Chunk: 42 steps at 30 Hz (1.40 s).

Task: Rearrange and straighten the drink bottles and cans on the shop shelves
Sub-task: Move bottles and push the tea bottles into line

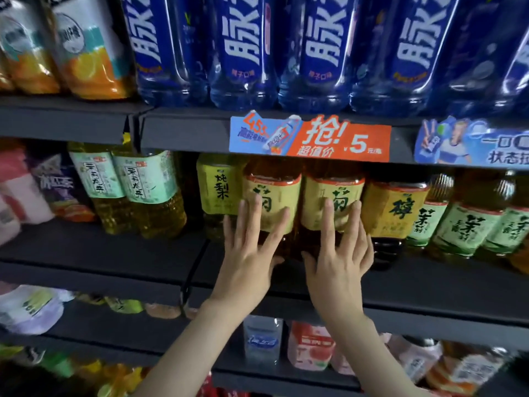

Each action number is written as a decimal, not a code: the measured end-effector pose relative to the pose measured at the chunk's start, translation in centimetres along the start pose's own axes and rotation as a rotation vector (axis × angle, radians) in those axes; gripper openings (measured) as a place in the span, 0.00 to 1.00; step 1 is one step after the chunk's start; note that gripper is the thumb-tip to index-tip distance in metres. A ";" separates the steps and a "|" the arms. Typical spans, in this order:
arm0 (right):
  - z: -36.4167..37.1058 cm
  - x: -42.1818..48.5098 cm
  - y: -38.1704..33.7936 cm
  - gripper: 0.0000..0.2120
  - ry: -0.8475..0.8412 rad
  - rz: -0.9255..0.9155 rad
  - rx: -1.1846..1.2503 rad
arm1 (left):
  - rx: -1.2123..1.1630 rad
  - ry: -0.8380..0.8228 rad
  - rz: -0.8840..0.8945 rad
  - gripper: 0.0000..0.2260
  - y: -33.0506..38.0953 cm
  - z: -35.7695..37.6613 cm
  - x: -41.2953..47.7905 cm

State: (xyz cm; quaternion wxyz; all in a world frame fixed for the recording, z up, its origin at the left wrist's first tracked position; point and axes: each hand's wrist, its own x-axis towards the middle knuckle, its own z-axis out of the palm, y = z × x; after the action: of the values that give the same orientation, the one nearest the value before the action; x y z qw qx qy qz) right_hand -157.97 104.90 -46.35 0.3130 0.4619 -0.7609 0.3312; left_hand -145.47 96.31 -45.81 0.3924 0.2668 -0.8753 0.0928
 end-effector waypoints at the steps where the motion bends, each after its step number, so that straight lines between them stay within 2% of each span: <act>1: 0.2 0.1 -0.2 0.53 0.026 0.015 0.014 | -0.051 -0.003 -0.015 0.51 0.3 0.0 -0.1; 5: 0.4 0.2 -0.5 0.50 0.094 0.115 0.079 | -0.243 0.024 -0.226 0.49 1.7 0.1 -0.7; 7: 0.5 0.3 -0.8 0.50 0.099 0.158 0.095 | -0.286 0.015 -0.257 0.47 2.1 0.2 -0.8; 12: 1.2 0.4 -1.1 0.50 0.104 0.176 0.094 | -0.191 0.133 -0.276 0.50 3.1 1.0 -0.2; 15: 1.4 0.3 -1.0 0.51 0.105 0.171 0.080 | -0.140 0.140 -0.325 0.48 3.3 1.4 0.4; 18: 1.4 0.3 -0.9 0.53 0.096 0.159 0.072 | -0.100 0.114 -0.293 0.50 2.9 1.6 0.2; 24: 0.4 0.3 0.1 0.50 0.127 0.095 0.046 | 0.015 0.075 -0.286 0.52 2.1 1.8 0.3; 28: -0.3 0.2 1.7 0.55 0.151 0.126 -0.023 | 0.170 0.123 -0.185 0.42 0.8 1.2 0.4; 30: -0.1 0.3 2.3 0.59 0.100 0.182 0.012 | 0.179 0.098 -0.207 0.39 -0.6 0.6 0.6; 32: 0.2 0.4 2.5 0.59 0.040 0.190 0.029 | 0.080 0.049 -0.337 0.40 -1.8 -0.1 0.9; 34: 0.6 0.4 2.4 0.57 0.009 0.184 0.007 | -0.134 -0.063 -0.458 0.43 -2.4 -0.5 1.1; 36: 0.7 0.5 2.3 0.56 -0.001 0.194 -0.012 | -0.279 -0.117 -0.486 0.43 -2.5 -0.5 1.1; 42: 0.0 0.5 1.8 0.55 -0.081 0.215 -0.032 | -0.283 -0.083 -0.497 0.40 -1.7 -0.4 1.1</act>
State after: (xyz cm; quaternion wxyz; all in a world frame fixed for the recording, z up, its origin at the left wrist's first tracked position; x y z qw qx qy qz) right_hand -159.76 105.30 -46.28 0.2518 0.3855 -0.8234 0.3317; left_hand -144.92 94.57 -44.86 0.4005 0.4191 -0.8027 -0.1403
